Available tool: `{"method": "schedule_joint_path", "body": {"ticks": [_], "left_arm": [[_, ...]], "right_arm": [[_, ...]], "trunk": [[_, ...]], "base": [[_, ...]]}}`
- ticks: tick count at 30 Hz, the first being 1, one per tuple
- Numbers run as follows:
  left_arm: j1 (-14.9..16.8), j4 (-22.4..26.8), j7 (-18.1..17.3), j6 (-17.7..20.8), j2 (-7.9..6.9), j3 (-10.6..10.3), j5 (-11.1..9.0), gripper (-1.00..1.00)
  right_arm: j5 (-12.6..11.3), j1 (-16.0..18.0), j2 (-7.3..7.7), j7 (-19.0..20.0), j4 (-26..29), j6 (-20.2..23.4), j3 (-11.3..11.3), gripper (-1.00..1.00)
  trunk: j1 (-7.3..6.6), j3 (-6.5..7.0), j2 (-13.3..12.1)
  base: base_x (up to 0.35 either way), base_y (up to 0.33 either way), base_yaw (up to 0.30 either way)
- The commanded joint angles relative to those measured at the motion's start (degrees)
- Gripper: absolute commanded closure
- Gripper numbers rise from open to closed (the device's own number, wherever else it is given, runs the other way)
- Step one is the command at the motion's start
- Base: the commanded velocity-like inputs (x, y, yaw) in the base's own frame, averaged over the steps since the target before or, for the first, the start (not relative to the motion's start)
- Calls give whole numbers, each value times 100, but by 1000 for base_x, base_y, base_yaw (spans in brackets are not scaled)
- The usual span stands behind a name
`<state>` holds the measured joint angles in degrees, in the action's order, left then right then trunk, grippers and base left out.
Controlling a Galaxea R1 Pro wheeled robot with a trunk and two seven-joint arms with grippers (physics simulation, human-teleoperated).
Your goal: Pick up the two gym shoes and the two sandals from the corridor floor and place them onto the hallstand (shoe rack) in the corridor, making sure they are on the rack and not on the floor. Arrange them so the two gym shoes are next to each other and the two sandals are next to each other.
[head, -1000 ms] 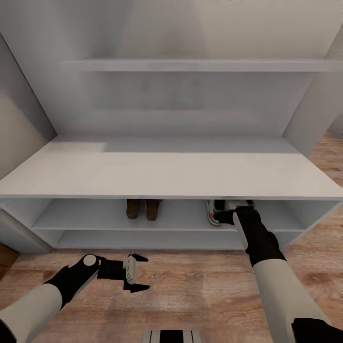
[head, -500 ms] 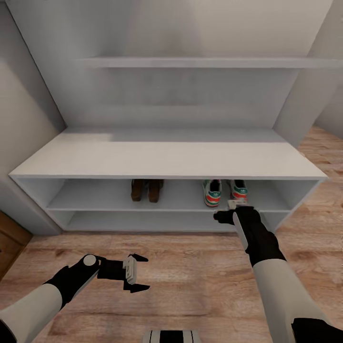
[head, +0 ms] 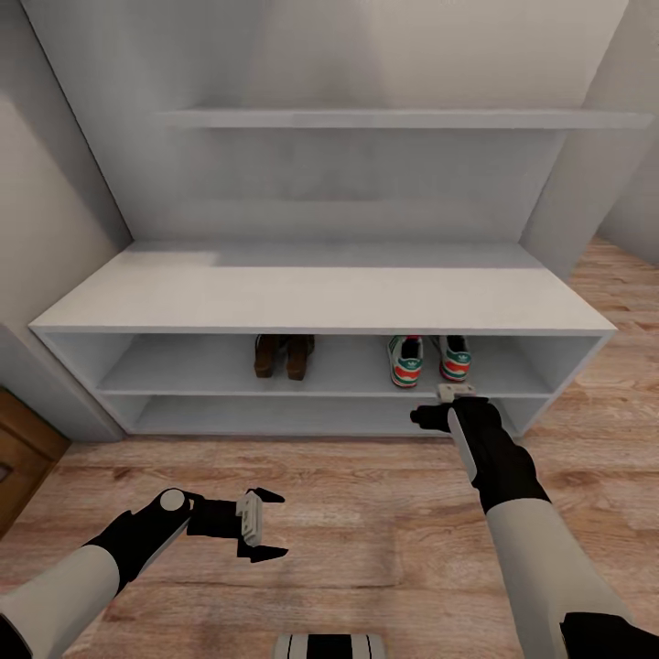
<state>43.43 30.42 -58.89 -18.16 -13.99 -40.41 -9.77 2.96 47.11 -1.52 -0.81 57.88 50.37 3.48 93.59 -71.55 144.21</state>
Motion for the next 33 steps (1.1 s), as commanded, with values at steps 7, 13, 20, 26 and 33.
{"method": "schedule_joint_path", "body": {"ticks": [7,13,20,26,33], "left_arm": [[8,0,3,-20,-10,-46,-53,-100],[8,8,-7,-12,-16,-29,-68,-100],[8,12,-9,-12,-16,-20,-69,-100],[8,9,-5,-12,-16,-22,-69,-100],[8,11,-2,-12,-16,-27,-69,-100]], "right_arm": [[7,-16,-13,31,-16,25,13,-100],[-6,-70,-15,37,-8,19,11,-100],[-15,-78,-15,39,2,-515,4,-100],[-21,-75,-15,41,-4,-1092,4,-100],[-24,-83,-15,45,-13,-1577,1,-100]], "trunk": [[-1,-5,2],[-1,-5,2],[-19,150,-7],[-35,284,-15],[-53,477,-25]], "base": [[0,0,0],[0,0,0],[0,0,0],[0,0,0],[0,0,0]]}}
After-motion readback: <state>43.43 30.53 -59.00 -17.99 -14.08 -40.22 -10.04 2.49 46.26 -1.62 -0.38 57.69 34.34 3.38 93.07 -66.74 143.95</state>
